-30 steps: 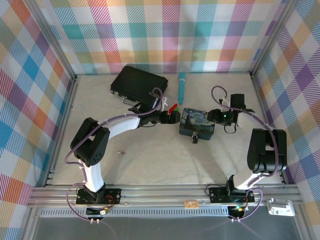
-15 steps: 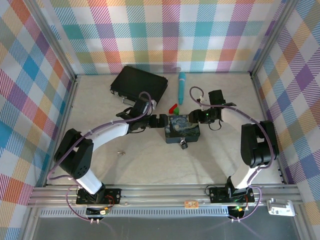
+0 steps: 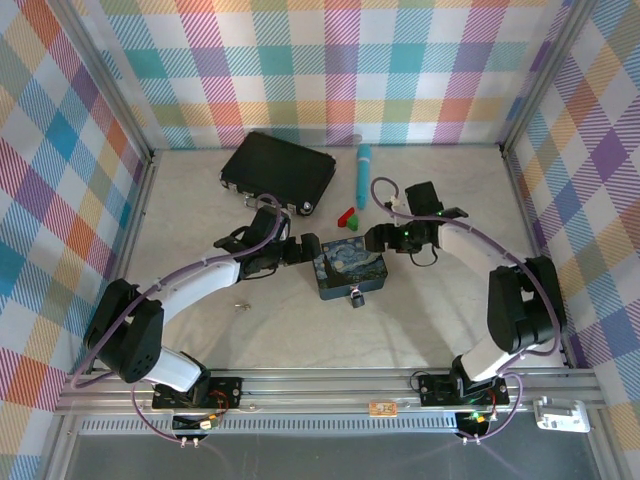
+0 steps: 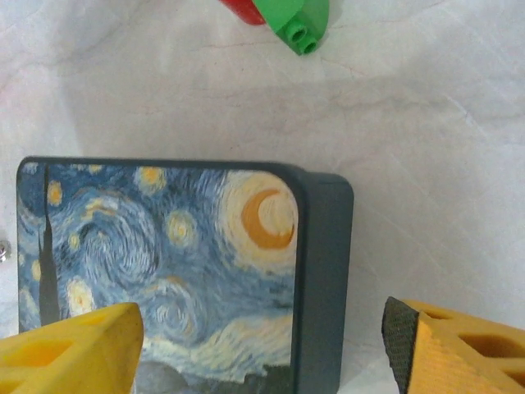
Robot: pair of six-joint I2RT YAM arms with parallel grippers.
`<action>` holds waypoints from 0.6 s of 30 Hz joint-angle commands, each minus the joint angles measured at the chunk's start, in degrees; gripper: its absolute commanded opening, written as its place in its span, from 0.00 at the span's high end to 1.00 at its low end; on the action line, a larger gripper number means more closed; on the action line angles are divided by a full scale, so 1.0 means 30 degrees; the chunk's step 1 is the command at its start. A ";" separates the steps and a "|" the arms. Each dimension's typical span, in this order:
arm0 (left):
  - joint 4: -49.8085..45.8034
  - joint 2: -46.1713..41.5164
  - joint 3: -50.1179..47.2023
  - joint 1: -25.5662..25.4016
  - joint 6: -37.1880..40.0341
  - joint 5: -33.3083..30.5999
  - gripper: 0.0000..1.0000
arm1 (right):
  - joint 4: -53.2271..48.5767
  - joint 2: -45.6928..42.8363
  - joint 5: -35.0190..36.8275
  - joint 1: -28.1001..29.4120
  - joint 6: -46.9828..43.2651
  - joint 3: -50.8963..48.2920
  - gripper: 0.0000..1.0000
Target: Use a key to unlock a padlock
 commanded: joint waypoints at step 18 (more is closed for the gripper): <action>0.0794 -0.0918 -0.2285 -0.0806 -0.2780 -0.1094 0.08 | 0.0373 0.4311 0.1253 0.5139 0.1654 0.2664 0.46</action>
